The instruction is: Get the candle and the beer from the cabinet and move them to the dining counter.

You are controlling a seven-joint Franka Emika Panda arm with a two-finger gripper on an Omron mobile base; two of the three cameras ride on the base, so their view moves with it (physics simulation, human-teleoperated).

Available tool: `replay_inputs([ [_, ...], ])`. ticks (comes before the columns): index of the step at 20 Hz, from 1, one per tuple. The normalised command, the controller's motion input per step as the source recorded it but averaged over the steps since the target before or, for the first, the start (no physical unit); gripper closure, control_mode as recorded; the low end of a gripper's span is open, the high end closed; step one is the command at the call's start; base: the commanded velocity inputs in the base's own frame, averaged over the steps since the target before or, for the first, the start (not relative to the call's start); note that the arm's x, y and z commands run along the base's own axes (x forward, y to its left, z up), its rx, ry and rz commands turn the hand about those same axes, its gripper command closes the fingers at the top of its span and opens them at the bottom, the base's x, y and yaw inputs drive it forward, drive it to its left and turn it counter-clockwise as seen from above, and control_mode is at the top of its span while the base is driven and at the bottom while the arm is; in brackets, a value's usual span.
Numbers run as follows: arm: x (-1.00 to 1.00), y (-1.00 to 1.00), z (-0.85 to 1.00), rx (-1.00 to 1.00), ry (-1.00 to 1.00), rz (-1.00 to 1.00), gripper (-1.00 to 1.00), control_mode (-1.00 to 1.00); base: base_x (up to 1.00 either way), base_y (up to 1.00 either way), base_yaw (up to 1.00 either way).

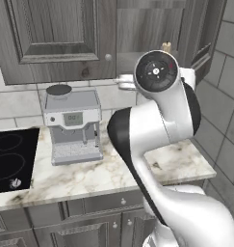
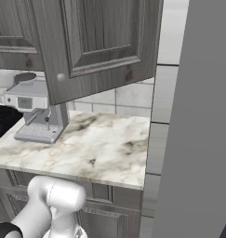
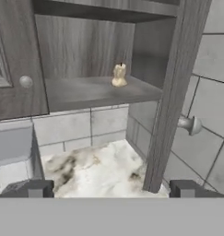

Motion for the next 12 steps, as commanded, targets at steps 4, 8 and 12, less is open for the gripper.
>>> replay_inputs([
  [4, 0.14, 0.0, 0.0, 0.0, -0.04, -0.3, -1.0, -1.0, 0.0, 0.0, 0.0],
  [8, 0.05, -0.2, 0.0, 0.0, 0.0, -0.1, -1.0, -1.0, 0.0, 0.0, 0.0],
  [12, 0.03, -0.26, 0.0, 0.0, -0.01, -0.02, -1.0, -1.0, 0.0, 0.0, 0.0],
])
